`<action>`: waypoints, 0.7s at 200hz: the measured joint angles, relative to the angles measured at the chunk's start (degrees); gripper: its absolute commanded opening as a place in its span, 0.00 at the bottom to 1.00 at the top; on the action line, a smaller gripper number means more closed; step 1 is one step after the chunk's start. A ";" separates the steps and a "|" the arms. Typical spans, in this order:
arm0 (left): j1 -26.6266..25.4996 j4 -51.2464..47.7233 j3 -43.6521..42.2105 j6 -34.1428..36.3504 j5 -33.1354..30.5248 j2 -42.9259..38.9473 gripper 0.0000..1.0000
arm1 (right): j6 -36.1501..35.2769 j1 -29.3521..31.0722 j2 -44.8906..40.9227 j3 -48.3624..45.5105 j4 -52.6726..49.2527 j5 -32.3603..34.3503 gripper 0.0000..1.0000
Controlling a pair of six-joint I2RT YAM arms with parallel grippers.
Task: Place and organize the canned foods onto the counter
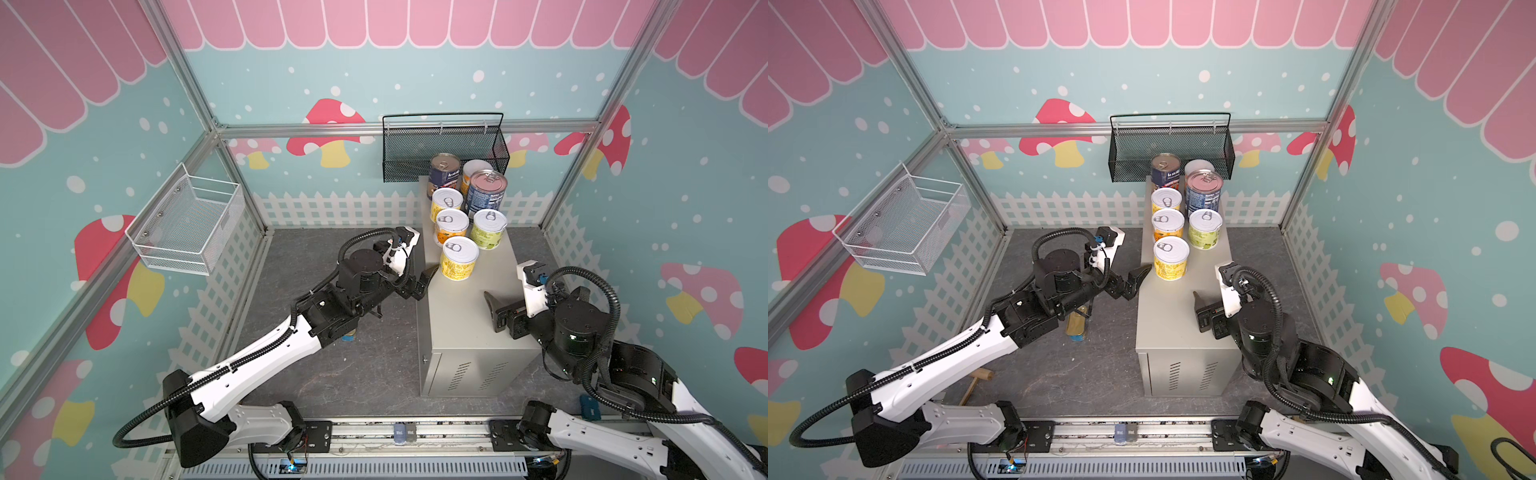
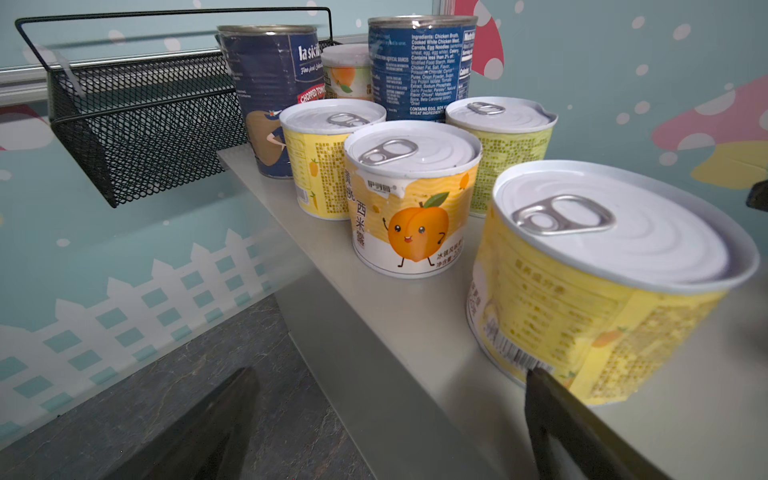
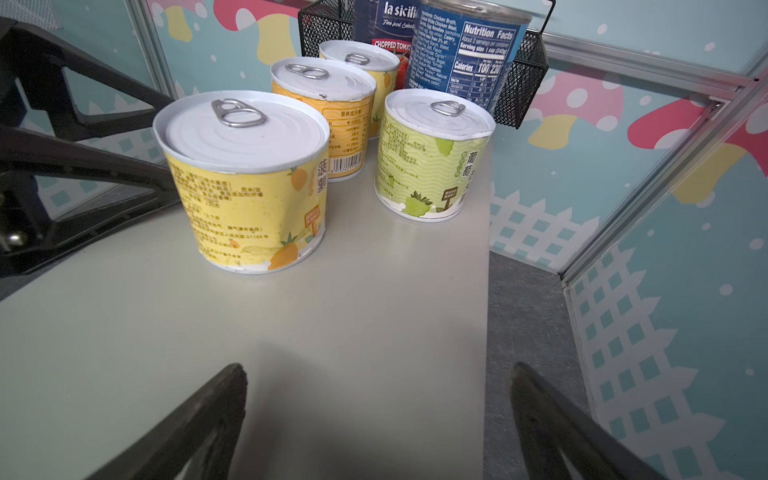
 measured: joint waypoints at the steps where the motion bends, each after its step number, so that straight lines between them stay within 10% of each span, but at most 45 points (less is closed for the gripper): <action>1: 0.00 0.00 0.00 -0.02 -0.02 0.02 0.99 | 0.00 0.00 0.02 0.00 0.02 0.00 0.99; 69: 0.04 0.11 0.13 -0.11 -1.25 0.24 0.99 | 0.83 -4.26 1.79 -0.31 1.95 -1.09 0.99; 140: 0.11 0.11 0.11 -0.42 -1.03 0.24 0.99 | -4.50 -19.47 -1.62 -2.95 5.90 -16.04 0.99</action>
